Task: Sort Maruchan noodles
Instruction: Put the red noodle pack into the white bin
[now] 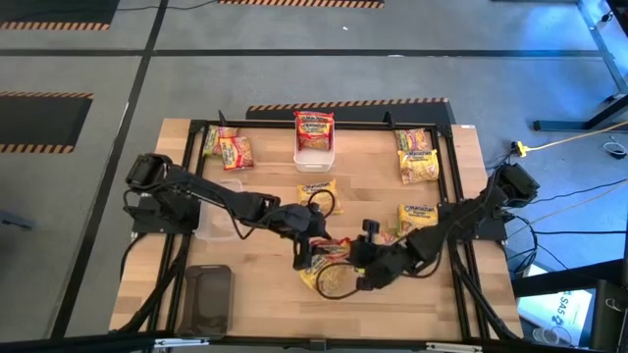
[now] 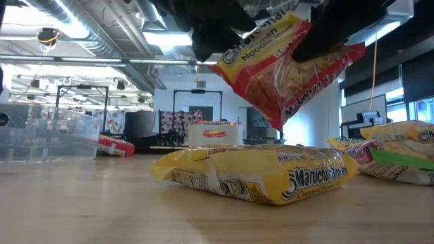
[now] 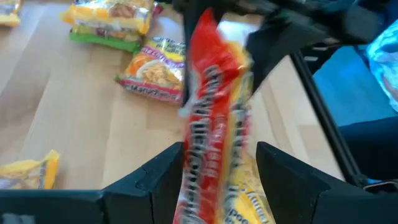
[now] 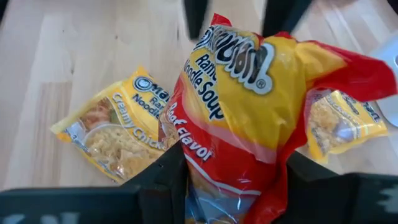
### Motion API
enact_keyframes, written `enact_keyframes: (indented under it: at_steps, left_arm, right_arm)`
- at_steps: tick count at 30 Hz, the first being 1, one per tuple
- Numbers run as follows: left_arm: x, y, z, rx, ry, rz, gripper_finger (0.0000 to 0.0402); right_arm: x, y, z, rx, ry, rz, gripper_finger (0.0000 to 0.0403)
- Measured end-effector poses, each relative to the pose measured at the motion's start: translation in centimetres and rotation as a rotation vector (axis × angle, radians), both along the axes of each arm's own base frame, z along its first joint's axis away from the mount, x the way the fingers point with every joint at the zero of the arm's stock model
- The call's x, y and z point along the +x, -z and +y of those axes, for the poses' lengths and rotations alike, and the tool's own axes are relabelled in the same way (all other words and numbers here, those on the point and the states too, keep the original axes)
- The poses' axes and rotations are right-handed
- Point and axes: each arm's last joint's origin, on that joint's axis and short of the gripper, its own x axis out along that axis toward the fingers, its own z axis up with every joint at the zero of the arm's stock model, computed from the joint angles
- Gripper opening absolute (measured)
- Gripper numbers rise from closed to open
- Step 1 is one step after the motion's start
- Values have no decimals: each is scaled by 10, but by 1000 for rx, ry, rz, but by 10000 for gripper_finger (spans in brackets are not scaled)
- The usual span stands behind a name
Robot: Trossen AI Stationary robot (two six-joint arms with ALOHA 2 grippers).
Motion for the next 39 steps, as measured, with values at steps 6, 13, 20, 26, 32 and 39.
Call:
enact_keyframes:
  at_steps: [6,13,20,26,32,39]
  left_arm:
    - [0,2,6,12,-7,21,196]
    - [0,2,7,13,35,27,196]
    - [-2,4,7,51,53,42,187]
    - [-2,5,12,74,40,62,121]
    - [-3,6,18,83,38,86,111]
    - [-22,-20,41,206,-58,128,111]
  right_arm:
    - [7,-2,-6,-38,-39,-14,134]
    - [15,-3,-17,-88,-49,-21,134]
    - [24,-8,-24,-104,-75,-73,134]
    - [24,-9,-25,-134,-61,-79,143]
    - [23,-11,-25,-140,-35,-83,188]
    - [-12,-43,-20,-130,12,12,233]
